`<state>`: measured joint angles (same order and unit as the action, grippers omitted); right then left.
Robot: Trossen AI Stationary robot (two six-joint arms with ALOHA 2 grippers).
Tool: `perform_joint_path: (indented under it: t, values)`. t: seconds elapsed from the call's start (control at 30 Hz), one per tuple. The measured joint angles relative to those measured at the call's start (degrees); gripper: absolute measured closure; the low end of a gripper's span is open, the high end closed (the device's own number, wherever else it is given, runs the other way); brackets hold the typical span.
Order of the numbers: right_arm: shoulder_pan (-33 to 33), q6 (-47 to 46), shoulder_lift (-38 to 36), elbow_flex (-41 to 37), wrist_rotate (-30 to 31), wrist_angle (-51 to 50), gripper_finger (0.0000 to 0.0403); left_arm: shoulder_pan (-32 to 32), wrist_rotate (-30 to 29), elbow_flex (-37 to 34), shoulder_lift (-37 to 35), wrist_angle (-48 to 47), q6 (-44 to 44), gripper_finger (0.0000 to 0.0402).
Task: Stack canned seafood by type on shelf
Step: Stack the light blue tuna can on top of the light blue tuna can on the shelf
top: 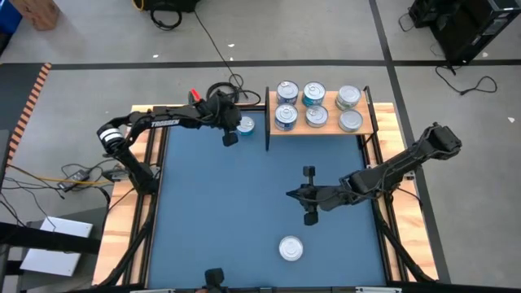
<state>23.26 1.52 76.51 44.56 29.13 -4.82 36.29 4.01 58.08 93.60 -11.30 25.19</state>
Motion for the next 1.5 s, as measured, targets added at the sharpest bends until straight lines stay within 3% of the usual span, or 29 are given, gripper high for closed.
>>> perform_joint_path:
  t: [0.17,0.33,0.77,1.17,1.5]
  values:
    - [0.31,0.01,0.2,0.0,1.12,-0.31,0.0399,0.77,-6.17,0.09,0.81,2.13,-0.34,0.0393]
    - [0.31,0.64,0.13,0.0,1.52,-0.09,0.0399,1.64,-5.13,2.33,4.48,1.8,0.18,0.0397]
    - [0.3,3.22,0.11,0.0,2.94,-0.07,0.0399,2.34,-4.97,18.39,18.61,-9.57,3.36,0.04]
    - [0.31,3.01,0.11,0.0,2.9,0.13,0.0398,0.08,-5.55,18.67,19.54,-15.22,6.14,0.0401]
    - [0.33,1.13,0.11,0.0,2.79,0.12,0.0398,-3.9,-7.25,18.51,18.14,-25.47,6.33,0.0401]
